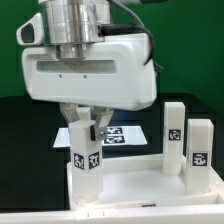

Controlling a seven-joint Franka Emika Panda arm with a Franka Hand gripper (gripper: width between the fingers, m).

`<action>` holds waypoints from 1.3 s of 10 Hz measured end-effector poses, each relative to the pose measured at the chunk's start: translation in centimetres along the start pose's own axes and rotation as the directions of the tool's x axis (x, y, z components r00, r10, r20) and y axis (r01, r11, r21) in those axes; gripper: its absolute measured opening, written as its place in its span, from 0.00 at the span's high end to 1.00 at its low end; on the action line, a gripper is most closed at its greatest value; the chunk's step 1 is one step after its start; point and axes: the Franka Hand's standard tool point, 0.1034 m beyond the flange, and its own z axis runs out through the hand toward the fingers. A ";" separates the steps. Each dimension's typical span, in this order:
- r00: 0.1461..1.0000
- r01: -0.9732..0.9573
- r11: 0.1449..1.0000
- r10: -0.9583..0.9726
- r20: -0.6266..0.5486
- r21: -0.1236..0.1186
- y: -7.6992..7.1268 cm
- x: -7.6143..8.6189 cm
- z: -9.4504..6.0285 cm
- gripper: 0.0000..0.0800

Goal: Assemble desk

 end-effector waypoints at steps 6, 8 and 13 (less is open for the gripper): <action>0.932 -0.361 0.932 0.359 0.048 0.030 0.3 0.2 0.1 0.64; 0.999 -0.030 0.998 0.029 0.030 0.048 0.8 0.6 0.2 0.27; 0.911 0.411 0.911 -0.412 0.011 0.046 0.9 0.6 0.2 0.19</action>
Offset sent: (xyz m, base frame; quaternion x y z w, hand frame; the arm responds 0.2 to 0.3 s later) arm 0.0000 0.0000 0.0000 0.0000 0.0000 0.1938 0.9810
